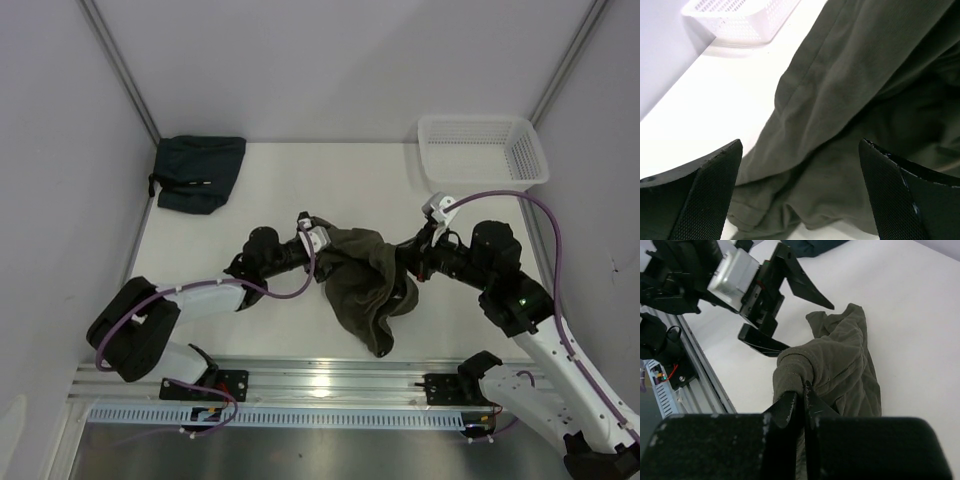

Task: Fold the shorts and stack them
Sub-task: Flatten the shorts out

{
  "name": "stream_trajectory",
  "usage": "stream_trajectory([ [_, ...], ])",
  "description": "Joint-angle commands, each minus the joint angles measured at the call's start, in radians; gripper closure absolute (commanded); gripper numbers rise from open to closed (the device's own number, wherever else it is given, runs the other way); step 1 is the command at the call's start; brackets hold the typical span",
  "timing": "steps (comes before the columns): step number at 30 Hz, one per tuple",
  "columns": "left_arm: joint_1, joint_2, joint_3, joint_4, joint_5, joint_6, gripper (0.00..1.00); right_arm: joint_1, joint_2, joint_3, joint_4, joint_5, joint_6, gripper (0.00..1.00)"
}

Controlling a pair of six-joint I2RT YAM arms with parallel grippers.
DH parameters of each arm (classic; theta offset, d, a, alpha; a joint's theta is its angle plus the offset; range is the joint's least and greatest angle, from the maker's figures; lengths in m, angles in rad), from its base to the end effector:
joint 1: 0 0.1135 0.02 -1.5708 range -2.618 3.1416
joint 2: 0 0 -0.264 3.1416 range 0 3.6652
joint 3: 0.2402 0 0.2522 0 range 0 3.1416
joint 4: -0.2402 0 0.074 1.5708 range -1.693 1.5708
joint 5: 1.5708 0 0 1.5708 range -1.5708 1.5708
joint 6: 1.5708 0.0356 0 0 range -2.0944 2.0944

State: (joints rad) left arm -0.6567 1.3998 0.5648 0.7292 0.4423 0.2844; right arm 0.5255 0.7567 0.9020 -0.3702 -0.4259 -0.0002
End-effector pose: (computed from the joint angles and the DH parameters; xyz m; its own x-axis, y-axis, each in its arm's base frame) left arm 0.2200 -0.1888 0.2211 0.1691 0.1898 -0.9671 0.8766 0.4195 0.2356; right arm 0.1358 0.0957 0.3658 -0.1928 -0.1120 -0.9748 -0.8053 0.5857 0.0919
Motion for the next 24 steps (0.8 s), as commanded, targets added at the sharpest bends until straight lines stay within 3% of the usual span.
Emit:
stream_trajectory([
  [1,0.003,0.056,0.067,0.038,0.065,0.137,0.01,-0.001,-0.028,0.074,-0.007,-0.06,-0.027,1.0],
  [8,0.003,0.188,0.158,0.079,-0.006,0.162,0.01,-0.001,-0.049,0.118,-0.027,-0.126,-0.04,1.0],
  [10,0.003,0.221,0.214,0.067,-0.051,0.162,0.1,-0.001,-0.054,0.127,-0.029,-0.142,-0.04,1.0],
  [11,0.003,0.26,0.233,0.05,-0.063,0.17,0.17,-0.001,-0.063,0.133,-0.027,-0.145,-0.038,1.0],
  [12,0.003,0.278,0.254,0.023,-0.085,0.173,0.38,0.001,-0.065,0.135,-0.026,-0.14,-0.035,1.0],
  [13,0.003,0.295,0.303,-0.009,-0.106,0.168,0.51,-0.001,-0.068,0.136,-0.024,-0.136,-0.035,1.0],
  [14,0.003,0.318,0.313,-0.014,-0.156,0.154,0.8,-0.001,-0.071,0.137,-0.022,-0.129,-0.035,1.0],
  [15,0.003,0.321,0.319,-0.007,-0.198,0.144,0.98,-0.001,-0.068,0.135,-0.021,-0.111,-0.032,1.0],
  [19,0.011,0.246,0.284,0.072,-0.335,0.076,1.0,-0.002,-0.048,0.124,0.002,0.004,-0.004,1.0],
  [24,-0.001,0.063,0.365,-0.187,-0.476,0.131,1.0,-0.01,0.015,0.143,0.066,0.165,0.048,1.0],
])
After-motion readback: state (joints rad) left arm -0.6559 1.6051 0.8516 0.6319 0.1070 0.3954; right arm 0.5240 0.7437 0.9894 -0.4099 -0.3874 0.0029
